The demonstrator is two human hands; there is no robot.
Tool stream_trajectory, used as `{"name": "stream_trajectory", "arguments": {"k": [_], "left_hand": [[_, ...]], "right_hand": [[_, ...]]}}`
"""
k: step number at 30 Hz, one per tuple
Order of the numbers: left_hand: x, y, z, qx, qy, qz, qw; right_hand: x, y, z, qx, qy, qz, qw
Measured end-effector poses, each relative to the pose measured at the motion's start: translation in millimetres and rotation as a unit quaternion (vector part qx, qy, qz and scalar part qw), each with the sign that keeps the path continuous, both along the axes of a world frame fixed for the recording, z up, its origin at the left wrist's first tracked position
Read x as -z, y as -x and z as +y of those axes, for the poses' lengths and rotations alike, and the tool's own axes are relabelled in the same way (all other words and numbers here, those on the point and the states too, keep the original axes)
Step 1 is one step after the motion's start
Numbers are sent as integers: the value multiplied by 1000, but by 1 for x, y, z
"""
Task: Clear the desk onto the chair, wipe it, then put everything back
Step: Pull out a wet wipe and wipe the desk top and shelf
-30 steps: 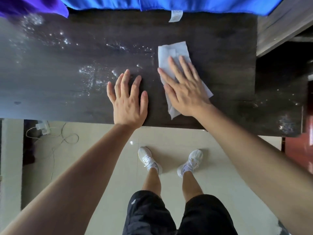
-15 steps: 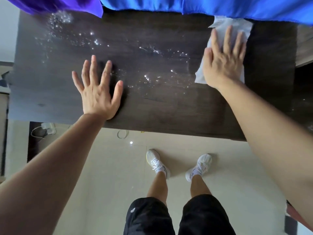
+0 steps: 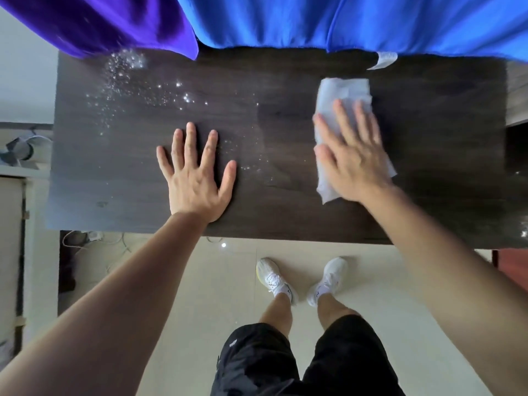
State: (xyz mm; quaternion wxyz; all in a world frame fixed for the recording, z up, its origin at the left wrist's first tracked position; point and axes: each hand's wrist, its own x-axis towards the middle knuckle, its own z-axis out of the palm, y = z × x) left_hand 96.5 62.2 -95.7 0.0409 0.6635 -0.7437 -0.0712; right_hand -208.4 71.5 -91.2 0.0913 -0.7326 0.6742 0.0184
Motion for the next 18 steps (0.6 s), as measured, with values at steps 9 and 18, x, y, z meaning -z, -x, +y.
{"name": "stream_trajectory", "arguments": {"k": [9,18], "left_hand": [[-1,0,1,4,-2,-12,1000],[0,1,1,1,11,1,1000]], "right_hand": [[-6,-54,-94,128,-1,-7,992],[4,-42,61,-120,14,-55,991]]}}
